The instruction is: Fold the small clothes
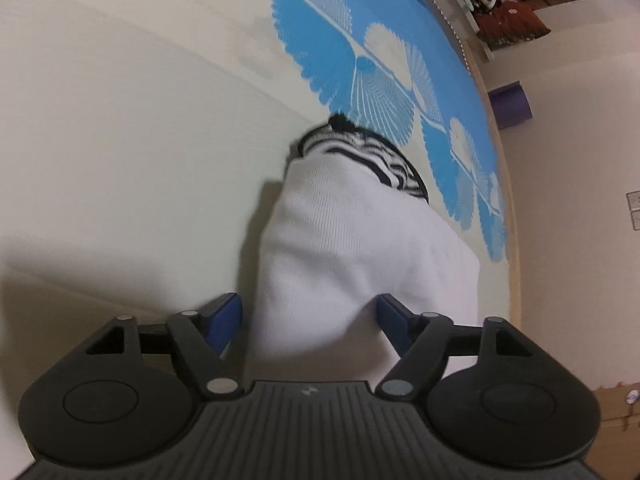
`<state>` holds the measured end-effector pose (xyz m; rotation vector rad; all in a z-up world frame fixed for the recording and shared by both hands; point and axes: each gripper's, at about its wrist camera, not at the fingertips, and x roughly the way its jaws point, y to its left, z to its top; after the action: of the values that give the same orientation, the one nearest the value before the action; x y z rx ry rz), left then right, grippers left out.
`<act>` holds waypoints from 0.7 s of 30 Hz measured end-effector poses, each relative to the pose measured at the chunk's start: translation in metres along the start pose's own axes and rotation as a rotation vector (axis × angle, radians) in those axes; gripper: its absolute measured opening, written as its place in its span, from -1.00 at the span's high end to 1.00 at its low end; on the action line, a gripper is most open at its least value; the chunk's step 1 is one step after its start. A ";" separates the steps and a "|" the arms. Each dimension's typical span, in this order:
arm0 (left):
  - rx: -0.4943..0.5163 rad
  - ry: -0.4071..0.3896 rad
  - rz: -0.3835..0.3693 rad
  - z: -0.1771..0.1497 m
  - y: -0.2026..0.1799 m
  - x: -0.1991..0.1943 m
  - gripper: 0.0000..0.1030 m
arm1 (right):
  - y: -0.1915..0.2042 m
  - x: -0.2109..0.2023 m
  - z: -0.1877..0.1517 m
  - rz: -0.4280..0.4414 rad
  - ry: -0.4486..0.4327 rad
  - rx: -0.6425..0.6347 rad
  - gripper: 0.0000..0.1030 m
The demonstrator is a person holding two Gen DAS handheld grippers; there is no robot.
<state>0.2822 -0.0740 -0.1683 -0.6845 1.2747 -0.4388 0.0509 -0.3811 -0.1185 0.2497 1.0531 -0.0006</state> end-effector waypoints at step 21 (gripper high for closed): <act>0.113 -0.232 0.203 0.057 0.038 -0.155 0.19 | 0.142 0.043 0.040 0.205 0.057 -0.096 0.77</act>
<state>0.2952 0.0662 -0.0753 -0.4889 1.0786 -0.2544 0.1235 -0.2464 -0.1085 0.2714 1.0776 0.2423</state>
